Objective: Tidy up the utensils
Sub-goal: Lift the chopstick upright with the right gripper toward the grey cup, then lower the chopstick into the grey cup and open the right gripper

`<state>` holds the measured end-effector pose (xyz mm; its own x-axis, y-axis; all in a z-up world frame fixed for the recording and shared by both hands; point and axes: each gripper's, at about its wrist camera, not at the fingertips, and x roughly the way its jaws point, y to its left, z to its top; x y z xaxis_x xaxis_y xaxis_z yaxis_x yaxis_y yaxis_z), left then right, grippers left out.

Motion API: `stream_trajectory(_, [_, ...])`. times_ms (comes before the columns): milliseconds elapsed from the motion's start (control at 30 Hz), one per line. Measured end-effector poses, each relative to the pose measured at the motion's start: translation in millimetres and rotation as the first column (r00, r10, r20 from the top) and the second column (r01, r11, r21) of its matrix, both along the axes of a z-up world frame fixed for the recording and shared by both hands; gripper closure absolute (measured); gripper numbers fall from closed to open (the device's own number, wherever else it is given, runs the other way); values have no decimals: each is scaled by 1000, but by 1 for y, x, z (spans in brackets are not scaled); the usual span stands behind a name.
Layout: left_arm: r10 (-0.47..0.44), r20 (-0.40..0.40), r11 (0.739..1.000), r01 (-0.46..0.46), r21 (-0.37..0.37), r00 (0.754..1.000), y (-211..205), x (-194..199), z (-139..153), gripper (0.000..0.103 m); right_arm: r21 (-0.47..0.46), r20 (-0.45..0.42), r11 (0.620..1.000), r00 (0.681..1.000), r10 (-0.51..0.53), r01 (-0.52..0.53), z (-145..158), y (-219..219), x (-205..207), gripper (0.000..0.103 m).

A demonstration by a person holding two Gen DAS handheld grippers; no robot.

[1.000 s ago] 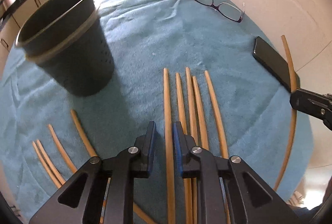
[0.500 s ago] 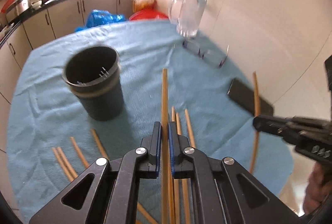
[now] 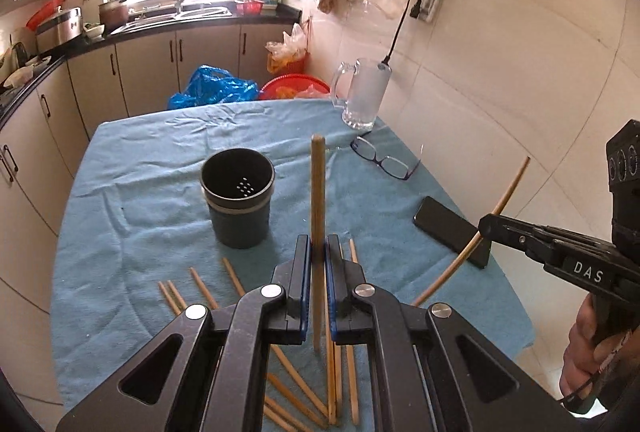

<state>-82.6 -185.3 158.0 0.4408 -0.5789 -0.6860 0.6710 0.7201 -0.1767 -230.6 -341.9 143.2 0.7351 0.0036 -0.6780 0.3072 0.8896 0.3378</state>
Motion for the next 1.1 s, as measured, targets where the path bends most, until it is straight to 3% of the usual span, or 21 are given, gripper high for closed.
stream_trajectory(267, [19, 31, 999, -18, -31, 999, 15, 0, 22, 97, -21, 43, 1000, 999, -6, 7, 25, 5, -2, 96])
stream_trajectory(567, [48, 61, 997, -45, -62, 997, 27, 13, 54, 97, 20, 91, 999, 996, 26, -28, 56, 0, 17, 96])
stream_trajectory(1100, [161, 101, 976, -144, -163, 982, 41, 83, 126, 97, 72, 136, 992, 987, 89, -100, 102, -13, 108, 96])
